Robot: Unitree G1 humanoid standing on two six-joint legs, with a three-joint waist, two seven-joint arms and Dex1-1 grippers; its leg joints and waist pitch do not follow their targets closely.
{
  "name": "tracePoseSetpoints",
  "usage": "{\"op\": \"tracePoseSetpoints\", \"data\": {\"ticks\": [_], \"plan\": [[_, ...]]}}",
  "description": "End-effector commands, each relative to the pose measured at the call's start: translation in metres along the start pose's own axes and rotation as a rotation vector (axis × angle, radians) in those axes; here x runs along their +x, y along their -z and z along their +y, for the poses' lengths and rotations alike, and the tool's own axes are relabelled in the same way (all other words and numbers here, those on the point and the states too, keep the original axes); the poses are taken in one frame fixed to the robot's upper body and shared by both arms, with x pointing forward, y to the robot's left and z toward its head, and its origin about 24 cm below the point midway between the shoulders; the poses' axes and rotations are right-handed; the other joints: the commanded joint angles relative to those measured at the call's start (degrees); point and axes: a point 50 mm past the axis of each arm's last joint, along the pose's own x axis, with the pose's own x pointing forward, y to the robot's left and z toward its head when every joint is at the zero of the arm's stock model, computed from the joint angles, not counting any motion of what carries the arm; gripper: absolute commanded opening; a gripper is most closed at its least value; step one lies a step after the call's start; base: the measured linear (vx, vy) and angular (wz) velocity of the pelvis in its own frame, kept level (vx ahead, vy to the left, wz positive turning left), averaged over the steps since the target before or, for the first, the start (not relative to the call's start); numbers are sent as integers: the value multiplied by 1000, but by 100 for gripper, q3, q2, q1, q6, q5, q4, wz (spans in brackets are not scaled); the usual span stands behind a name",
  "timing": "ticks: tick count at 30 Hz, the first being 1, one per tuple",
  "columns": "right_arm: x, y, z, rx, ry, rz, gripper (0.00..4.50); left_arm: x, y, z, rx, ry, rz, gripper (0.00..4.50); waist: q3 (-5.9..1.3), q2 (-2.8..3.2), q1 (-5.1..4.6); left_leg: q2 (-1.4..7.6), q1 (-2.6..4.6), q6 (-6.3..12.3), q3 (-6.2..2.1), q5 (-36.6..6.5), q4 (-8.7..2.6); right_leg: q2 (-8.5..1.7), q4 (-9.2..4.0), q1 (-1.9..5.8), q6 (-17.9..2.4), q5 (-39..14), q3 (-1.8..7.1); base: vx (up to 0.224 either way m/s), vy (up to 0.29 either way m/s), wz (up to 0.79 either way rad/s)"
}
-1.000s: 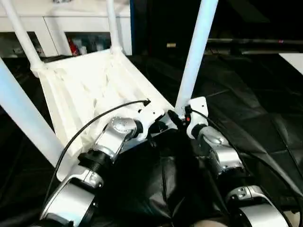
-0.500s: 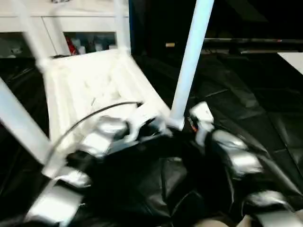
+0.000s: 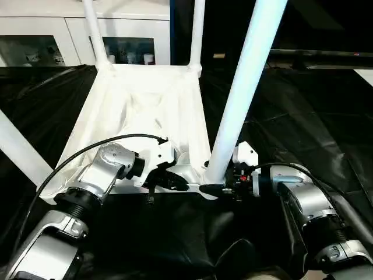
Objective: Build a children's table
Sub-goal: Rotate leg to tighten
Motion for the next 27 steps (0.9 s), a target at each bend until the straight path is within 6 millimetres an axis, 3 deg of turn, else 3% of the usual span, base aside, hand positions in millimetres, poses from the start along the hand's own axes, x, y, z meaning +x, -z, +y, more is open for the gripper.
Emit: {"op": "tracePoseSetpoints", "data": {"ticks": [1, 7, 12, 18, 19, 21, 23, 24, 27], "plan": [[2, -7, 0, -28, -23, 4, 335, -3, -12, 2, 51, 3, -27, 0, -409, 4, -5, 542, 139, 82, -283, -1126, -436, -574, -391, 192, -1489, -1056, 350, 0, 0, 0], [3, -6, 0, -21, -13, -8, 280, -2, -11, 2, 49, -9, -39, 0, -409, 0, -3, 544, 147, 45, -285, -1157, -440, -573, -398, 189, -1462, -1162, 350, 0, 0, 0], [7, 6, -4, 17, 111, 14, 269, 4, -10, 11, 11, -137, -39, 0, -406, 4, -30, 530, 145, 5, -290, -1187, -434, -585, -416, 182, -1463, -1192, 356, 0, 0, 0], [16, 18, -19, 132, 414, 12, 267, 18, -10, 22, -74, -323, -39, 0, -382, -2, -129, 504, 161, -207, -338, -1548, -458, -598, -499, 175, -1273, -1917, 354, 0, 0, 0], [26, 24, -25, 219, 608, 3, 267, 32, -11, 29, -152, -449, -36, 0, -381, 16, -168, 517, 163, -234, -339, -1581, -463, -605, -509, 167, -1258, -1971, 367, 0, 0, 0], [31, 25, -26, 261, 679, -7, 267, 39, -13, 31, -170, -487, -39, 0, -374, 43, -214, 497, 197, -317, -353, -1742, -461, -587, -537, 131, -1234, -2153, 358, 0, 0, 0], [35, 25, -27, 286, 720, -12, 266, 44, -15, 31, -177, -508, -41, 0, -394, 12, -209, 487, 177, -240, -355, -1660, -455, -588, -551, 167, -1161, -2087, 354, 0, 0, 0], [42, 24, -25, 303, 742, -17, 266, 51, -18, 31, -185, -520, -51, 0, -386, 22, -218, 491, 183, -193, -332, -1622, -450, -572, -559, 142, -1189, -1952, 367, 0, 0, 0], [56, 20, -22, 309, 739, -28, 266, 63, -24, 29, -182, -521, -63, 0, -405, 22, -204, 484, 158, -87, -331, -1495, -449, -566, -528, 168, -1197, -1694, 356, 0, 0, 0]]}}
